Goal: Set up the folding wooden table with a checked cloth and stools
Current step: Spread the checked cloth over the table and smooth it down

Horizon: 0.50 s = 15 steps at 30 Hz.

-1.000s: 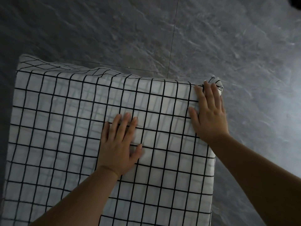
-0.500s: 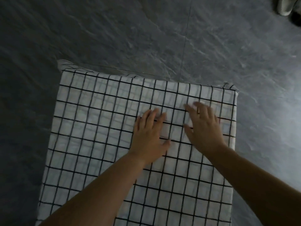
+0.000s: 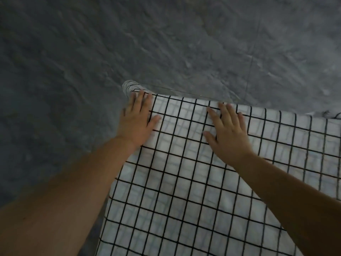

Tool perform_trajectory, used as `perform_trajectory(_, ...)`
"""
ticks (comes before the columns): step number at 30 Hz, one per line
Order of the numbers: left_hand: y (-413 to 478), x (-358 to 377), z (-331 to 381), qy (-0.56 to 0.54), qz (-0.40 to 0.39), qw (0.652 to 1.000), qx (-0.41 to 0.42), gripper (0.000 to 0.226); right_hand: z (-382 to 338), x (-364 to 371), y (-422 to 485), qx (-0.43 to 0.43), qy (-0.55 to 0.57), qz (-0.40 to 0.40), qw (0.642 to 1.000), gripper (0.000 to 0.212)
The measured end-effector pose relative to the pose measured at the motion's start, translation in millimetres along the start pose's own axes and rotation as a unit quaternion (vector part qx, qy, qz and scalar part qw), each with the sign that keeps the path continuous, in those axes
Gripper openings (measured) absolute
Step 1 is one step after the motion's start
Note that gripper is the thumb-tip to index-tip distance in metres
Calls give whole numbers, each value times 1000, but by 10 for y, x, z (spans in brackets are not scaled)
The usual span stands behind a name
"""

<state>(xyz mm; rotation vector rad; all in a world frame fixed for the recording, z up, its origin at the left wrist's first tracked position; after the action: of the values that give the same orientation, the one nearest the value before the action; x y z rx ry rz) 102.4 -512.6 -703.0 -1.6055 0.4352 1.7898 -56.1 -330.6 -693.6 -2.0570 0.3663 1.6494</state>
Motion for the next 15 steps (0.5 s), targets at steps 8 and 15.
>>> perform_trajectory(8,13,8,-28,2,26,998,52,77,13,72,-26,10,-36,39,999,66)
perform_trajectory(15,-60,89,17,37,31,997,67,77,65,126,-141,13,-47,24,999,66)
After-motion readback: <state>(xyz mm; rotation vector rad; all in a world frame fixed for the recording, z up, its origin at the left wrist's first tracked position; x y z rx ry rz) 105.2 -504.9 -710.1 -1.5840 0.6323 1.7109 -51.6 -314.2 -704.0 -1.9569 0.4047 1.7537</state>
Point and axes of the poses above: each hand's wrist, its own y-axis towards the middle knuckle, its own x-axis out of the palm, z = x × y, the point moved 9 cm from there along y, towards the middle knuckle, and after that the axes turned 8 degrees about z, right-handed, at the moved point
